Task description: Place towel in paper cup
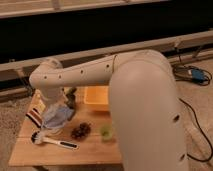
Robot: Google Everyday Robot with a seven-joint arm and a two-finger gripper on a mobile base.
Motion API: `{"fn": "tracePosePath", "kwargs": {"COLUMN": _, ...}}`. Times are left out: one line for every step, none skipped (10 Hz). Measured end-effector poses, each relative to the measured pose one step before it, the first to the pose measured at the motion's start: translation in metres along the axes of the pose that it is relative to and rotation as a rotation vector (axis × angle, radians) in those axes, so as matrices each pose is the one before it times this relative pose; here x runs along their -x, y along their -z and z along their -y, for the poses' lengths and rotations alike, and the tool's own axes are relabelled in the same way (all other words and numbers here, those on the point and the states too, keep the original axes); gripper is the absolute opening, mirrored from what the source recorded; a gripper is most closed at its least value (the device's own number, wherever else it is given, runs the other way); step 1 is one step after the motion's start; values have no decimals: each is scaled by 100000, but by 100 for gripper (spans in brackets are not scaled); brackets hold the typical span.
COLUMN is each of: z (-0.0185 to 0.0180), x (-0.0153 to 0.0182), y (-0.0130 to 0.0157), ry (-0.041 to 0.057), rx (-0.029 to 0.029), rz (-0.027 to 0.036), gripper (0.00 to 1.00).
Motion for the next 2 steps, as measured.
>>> {"fn": "tracePosePath", "kwargs": {"z": -274, "x": 53, "y": -19, "ry": 328, "rx": 247, "rz": -26, "gripper": 80}}
{"fn": "tracePosePath", "kwargs": {"z": 95, "x": 2, "y": 25, "ry": -120, "rx": -98, "rz": 44, "gripper": 80}}
